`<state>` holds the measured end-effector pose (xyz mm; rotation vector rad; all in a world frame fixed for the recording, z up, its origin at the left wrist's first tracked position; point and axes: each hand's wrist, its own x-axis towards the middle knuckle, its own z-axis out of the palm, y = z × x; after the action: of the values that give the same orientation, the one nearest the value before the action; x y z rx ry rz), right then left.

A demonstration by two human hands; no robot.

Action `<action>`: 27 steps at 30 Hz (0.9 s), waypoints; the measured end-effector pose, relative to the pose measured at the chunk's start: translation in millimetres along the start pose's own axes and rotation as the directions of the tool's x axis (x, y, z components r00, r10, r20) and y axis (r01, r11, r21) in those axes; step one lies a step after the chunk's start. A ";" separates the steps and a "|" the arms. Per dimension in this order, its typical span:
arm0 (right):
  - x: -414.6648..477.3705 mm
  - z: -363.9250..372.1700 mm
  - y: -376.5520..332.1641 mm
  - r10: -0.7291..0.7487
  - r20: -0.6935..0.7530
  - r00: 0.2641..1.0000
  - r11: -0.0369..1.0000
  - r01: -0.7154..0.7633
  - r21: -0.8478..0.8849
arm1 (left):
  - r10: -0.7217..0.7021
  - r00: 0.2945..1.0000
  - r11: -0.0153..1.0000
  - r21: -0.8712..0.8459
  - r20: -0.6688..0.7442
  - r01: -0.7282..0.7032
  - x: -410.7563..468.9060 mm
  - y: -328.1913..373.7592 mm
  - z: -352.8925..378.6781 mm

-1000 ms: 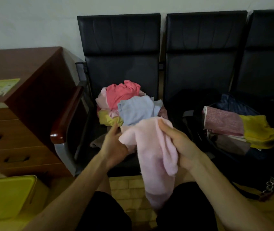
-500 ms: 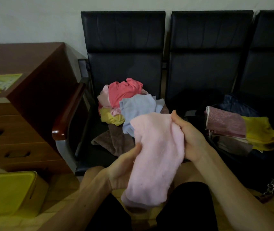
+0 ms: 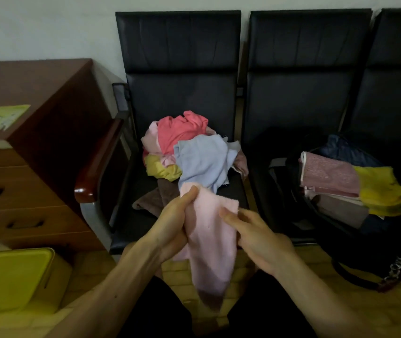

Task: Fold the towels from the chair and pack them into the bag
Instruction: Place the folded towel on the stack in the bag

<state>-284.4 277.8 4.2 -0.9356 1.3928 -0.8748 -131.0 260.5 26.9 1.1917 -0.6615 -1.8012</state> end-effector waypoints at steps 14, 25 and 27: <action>-4.6 -34.6 -48.4 -0.311 -0.092 0.946 0.936 0.322 0.142 | 0.140 0.984 0.985 0.082 0.113 -0.149 -8.2 19.2 -17.7; -9.2 -47.7 -101.6 -0.585 0.006 0.811 0.792 0.573 -0.214 | 0.480 0.876 0.776 0.440 0.052 -0.452 -15.5 87.7 -11.0; -6.1 -52.4 -109.2 -0.517 0.084 0.852 0.818 0.520 -0.246 | 0.492 0.858 0.734 0.459 0.149 -0.501 -21.5 101.8 -8.8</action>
<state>-332.5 238.9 108.5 -1.5730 1.2742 -1.0984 -82.1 229.0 113.6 1.1611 -1.3649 -1.2155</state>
